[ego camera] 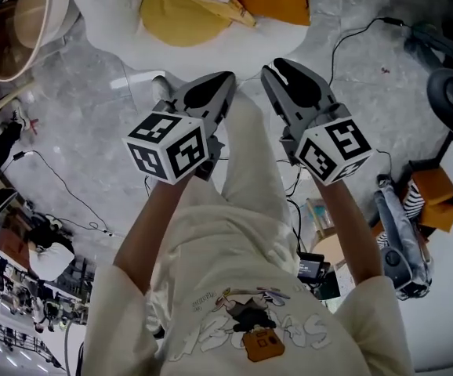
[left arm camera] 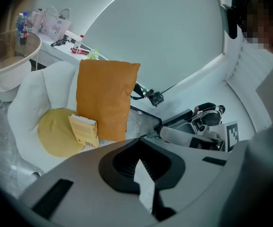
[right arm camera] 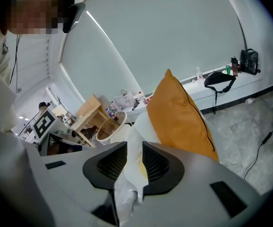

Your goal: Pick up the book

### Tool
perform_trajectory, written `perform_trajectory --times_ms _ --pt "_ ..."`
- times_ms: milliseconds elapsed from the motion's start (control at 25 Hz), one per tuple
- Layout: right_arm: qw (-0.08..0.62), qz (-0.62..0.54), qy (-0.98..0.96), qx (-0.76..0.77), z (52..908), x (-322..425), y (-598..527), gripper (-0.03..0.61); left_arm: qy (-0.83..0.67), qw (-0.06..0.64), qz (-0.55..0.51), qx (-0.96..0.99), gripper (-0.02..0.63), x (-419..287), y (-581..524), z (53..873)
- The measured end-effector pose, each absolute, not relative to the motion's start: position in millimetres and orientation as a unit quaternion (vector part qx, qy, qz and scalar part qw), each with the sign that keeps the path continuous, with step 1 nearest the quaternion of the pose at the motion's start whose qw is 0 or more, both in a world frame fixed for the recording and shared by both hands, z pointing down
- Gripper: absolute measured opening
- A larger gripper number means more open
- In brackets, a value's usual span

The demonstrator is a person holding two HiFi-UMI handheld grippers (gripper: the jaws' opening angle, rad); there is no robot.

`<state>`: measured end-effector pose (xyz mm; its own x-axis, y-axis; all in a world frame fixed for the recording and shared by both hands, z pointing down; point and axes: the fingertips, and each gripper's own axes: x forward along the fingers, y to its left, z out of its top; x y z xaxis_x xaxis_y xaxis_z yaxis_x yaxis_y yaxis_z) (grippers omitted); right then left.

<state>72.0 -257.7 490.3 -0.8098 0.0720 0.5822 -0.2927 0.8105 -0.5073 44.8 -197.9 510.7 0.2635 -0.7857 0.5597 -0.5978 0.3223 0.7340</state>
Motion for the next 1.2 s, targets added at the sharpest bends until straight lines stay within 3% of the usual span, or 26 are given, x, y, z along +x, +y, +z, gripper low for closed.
perform_trajectory --times_ms 600,880,1200 --pt "0.347 0.254 -0.903 -0.005 588 31 -283 0.171 -0.637 0.562 -0.117 0.515 0.006 17 -215 599" --pt "0.360 0.226 -0.905 -0.030 633 10 -288 0.246 -0.638 0.574 -0.120 0.499 0.006 9 -216 650" --pt "0.377 0.196 -0.904 -0.052 675 5 -284 0.285 -0.643 0.579 -0.132 0.484 0.006 3 -216 684"
